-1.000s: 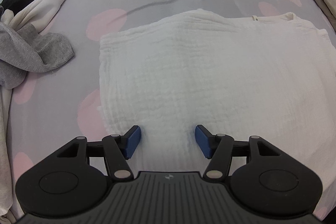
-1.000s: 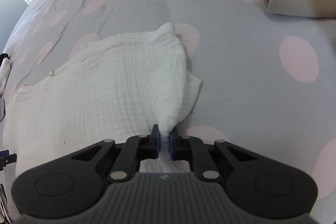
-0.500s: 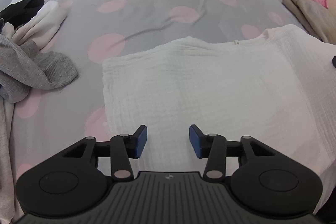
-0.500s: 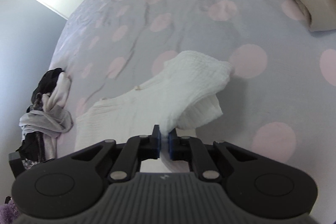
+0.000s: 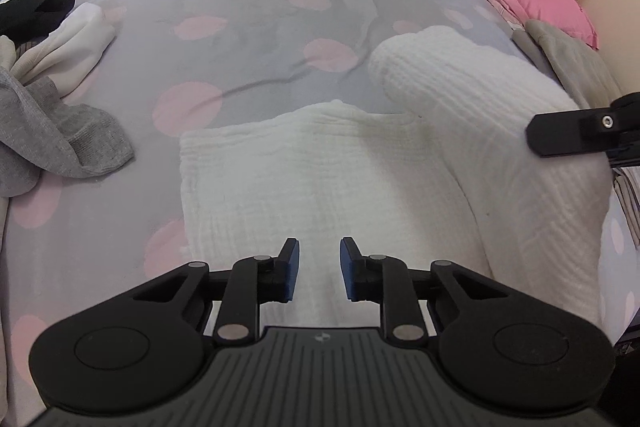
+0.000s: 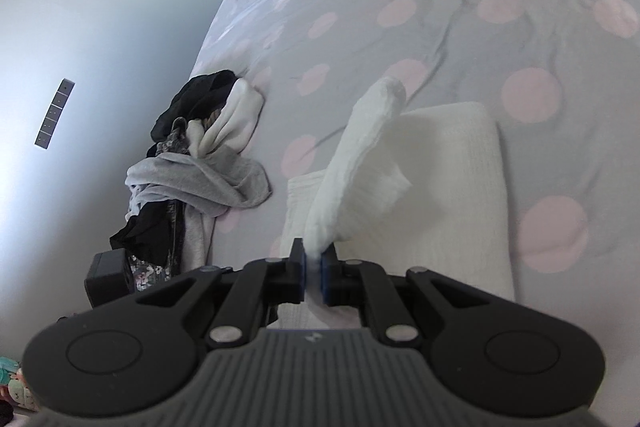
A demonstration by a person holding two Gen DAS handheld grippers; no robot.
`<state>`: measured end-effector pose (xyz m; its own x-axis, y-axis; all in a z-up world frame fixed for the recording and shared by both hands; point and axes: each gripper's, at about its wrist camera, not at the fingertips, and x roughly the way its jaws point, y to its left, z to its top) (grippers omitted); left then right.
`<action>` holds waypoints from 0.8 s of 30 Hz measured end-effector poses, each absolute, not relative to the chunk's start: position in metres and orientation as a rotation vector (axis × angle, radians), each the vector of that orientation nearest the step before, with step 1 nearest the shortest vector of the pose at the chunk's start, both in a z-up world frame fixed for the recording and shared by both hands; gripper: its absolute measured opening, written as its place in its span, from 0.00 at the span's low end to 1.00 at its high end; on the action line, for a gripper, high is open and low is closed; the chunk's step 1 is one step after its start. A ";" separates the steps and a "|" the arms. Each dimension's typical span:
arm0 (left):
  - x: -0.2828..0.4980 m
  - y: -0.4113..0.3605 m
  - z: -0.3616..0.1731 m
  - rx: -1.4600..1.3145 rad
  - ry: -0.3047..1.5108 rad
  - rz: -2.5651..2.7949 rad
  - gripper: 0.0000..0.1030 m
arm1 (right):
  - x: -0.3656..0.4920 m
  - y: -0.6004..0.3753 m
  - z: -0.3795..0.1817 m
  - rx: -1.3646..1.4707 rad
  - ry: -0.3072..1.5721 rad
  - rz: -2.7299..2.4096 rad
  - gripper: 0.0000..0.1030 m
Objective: Fold clothes
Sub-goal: 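Pinch the shirt edge with the right gripper and fold it over the bundle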
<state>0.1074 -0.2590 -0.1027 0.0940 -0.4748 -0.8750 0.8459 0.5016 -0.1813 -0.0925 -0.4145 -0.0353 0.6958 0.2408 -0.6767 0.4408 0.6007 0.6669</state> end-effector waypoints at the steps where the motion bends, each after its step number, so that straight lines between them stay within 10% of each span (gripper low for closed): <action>1: 0.109 -0.257 -0.103 0.416 1.086 -1.018 0.19 | -0.084 -0.410 -0.038 0.952 0.827 -0.125 0.08; 19: 0.150 -0.225 -0.125 0.453 1.172 -0.853 0.18 | 0.025 -0.358 -0.131 0.996 0.948 -0.078 0.09; 24: 0.149 -0.222 -0.123 0.444 1.172 -0.850 0.18 | 0.030 -0.354 -0.141 0.976 0.981 -0.091 0.25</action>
